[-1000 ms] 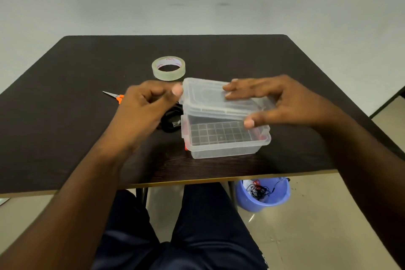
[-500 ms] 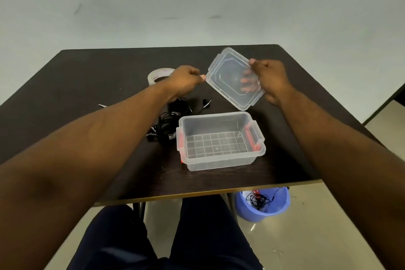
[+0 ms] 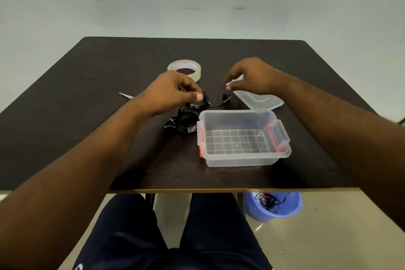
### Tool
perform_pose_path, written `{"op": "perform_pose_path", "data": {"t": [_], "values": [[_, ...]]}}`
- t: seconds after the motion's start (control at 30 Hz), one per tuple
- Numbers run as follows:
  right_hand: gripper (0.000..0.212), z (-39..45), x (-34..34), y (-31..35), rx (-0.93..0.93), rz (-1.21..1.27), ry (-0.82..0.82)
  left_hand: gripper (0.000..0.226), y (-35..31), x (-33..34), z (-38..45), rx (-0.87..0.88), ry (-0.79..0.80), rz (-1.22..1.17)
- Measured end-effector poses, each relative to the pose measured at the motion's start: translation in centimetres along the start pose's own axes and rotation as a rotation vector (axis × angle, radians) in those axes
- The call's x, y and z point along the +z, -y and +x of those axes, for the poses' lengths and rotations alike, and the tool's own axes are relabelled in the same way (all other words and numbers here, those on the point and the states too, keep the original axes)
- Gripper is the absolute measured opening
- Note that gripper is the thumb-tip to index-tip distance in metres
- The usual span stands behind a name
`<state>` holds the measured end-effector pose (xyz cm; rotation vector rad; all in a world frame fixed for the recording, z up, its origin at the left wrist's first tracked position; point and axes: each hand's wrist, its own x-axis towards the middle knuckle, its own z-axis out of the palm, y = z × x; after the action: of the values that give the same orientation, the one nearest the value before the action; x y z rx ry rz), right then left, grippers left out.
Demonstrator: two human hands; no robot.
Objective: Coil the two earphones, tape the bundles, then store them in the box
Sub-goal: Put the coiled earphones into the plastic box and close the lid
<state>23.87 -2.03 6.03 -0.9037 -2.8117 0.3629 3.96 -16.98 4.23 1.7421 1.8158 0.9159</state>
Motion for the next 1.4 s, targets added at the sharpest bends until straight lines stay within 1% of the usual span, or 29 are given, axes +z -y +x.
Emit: {"op": "perform_pose_path", "data": {"t": [0.03, 0.07, 0.13, 0.2, 0.27, 0.3, 0.37, 0.47, 0.57, 0.67, 0.77, 0.83, 0.9, 0.97, 1.03, 1.1, 1.2, 1.27, 1.33, 1.4], "values": [[0.019, 0.5, 0.2, 1.4, -0.077, 0.039, 0.068, 0.014, 0.4, -0.2, -0.5, -0.023, 0.0, 0.026], [0.018, 1.2, 0.6, 2.8, -0.137, 0.028, 0.118, 0.017, 0.7, -0.4, -1.0, -0.041, -0.022, 0.054], [0.016, 2.5, 1.8, 4.7, -0.207, -0.08, 0.186, 0.023, 1.1, -0.5, -1.6, -0.078, -0.049, 0.105], [0.016, 3.4, 3.0, 5.8, -0.211, -0.202, 0.261, 0.026, 1.5, -0.5, -1.9, -0.117, -0.022, 0.159], [0.018, 3.9, 3.9, 6.4, -0.196, -0.267, 0.311, 0.023, 1.8, -0.3, -2.2, -0.142, 0.008, 0.237], [0.019, 4.1, 4.1, 6.4, -0.186, -0.277, 0.309, 0.019, 1.8, -0.1, -2.2, -0.154, 0.009, 0.268], [0.018, 4.2, 4.2, 6.3, -0.166, -0.251, 0.279, 0.011, 1.8, 0.3, -2.2, -0.188, -0.014, 0.305], [0.017, 3.9, 4.2, 6.1, -0.156, -0.231, 0.247, 0.026, 1.7, 1.1, -2.0, -0.231, -0.061, 0.308], [0.015, 3.2, 4.0, 5.7, -0.155, -0.244, 0.201, 0.023, 1.2, 1.6, -1.8, -0.257, -0.093, 0.335], [0.018, 2.5, 2.8, 5.5, -0.176, -0.224, 0.083, 0.011, 0.7, 1.6, -1.5, -0.281, -0.102, 0.361], [0.02, 1.4, 0.6, 5.3, -0.21, -0.179, -0.088, 0.012, 0.1, 0.7, -1.4, -0.285, -0.117, 0.33], [0.02, 0.4, -1.0, 5.2, -0.235, -0.141, -0.194, 0.015, -0.5, -0.5, -1.4, -0.272, -0.175, 0.28], [0.02, -1.0, -2.8, 5.2, -0.246, -0.118, -0.28, 0.016, -1.7, -1.8, -1.8, -0.224, -0.244, 0.181], [0.018, -2.4, -4.6, 5.4, -0.244, -0.096, -0.344, 0.009, -3.2, -2.7, -2.2, -0.157, -0.287, 0.07], [0.018, -4.0, -6.4, 5.6, -0.23, -0.087, -0.371, 0.004, -5.2, -3.1, -2.6, -0.077, -0.293, -0.056], [0.017, -5.5, -8.0, 6.0, -0.213, -0.066, -0.366, 0.005, -7.2, -3.0, -2.8, -0.004, -0.281, -0.149], [0.015, -7.0, -9.8, 6.8, -0.167, 0.001, -0.348, 0.005, -9.7, -2.0, -3.0, 0.091, -0.221, -0.174], [0.014, -7.6, -10.5, 7.1, -0.137, 0.026, -0.33, 0.004, -10.6, -0.7, -2.9, 0.134, -0.114, -0.097], [0.013, -7.9, -10.8, 7.4, -0.107, 0.052, -0.31, 0.005, -10.7, 0.8, -2.7, 0.16, 0.014, 0.04], [0.013, -8.1, -10.7, 7.5, -0.079, 0.069, -0.29, 0.005, -10.2, 2.4, -2.6, 0.173, 0.098, 0.126]]}}
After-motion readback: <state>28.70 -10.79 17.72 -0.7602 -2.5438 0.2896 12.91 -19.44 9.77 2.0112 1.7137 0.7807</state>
